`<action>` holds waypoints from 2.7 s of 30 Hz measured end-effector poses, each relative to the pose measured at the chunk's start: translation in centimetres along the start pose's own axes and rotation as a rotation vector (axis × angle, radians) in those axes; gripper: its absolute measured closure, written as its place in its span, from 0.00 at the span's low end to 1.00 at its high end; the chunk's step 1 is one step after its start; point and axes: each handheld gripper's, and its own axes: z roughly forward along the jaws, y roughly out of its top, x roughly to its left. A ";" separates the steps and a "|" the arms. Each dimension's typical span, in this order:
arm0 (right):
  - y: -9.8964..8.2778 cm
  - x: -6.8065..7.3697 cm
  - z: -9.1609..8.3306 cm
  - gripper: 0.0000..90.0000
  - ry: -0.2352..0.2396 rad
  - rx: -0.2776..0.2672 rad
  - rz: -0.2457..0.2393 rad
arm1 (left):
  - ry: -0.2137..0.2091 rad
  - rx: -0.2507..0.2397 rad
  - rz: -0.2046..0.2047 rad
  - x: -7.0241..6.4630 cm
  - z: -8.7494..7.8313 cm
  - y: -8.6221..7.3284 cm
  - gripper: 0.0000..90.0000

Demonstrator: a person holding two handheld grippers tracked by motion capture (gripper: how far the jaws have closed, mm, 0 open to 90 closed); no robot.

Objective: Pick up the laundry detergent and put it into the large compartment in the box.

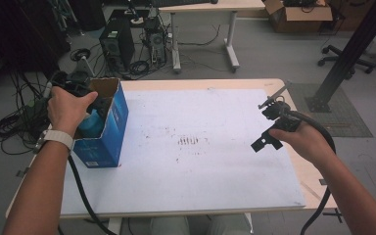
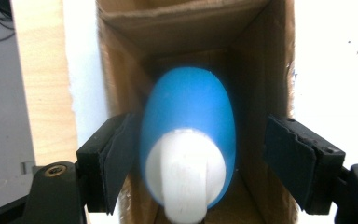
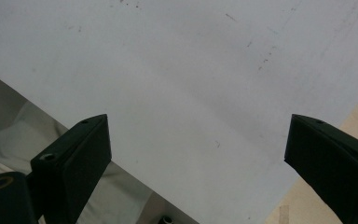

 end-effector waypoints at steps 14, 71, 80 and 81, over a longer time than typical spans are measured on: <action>-0.1 0.1 -0.8 0.08 -0.002 -0.015 0.004 | -0.030 -0.061 0.021 -1.1 -4.5 -0.2 0.28; 0.0 0.5 -1.7 0.08 0.016 -0.041 -0.016 | -0.315 -0.075 0.436 -15.4 -8.2 -4.6 0.05; 0.0 0.4 -1.7 0.08 0.017 -0.044 -0.017 | -0.320 -0.068 0.439 -15.8 -7.8 -4.8 0.06; -0.1 0.4 -1.7 0.08 0.016 -0.043 -0.015 | -0.321 -0.067 0.440 -15.9 -7.7 -4.8 0.06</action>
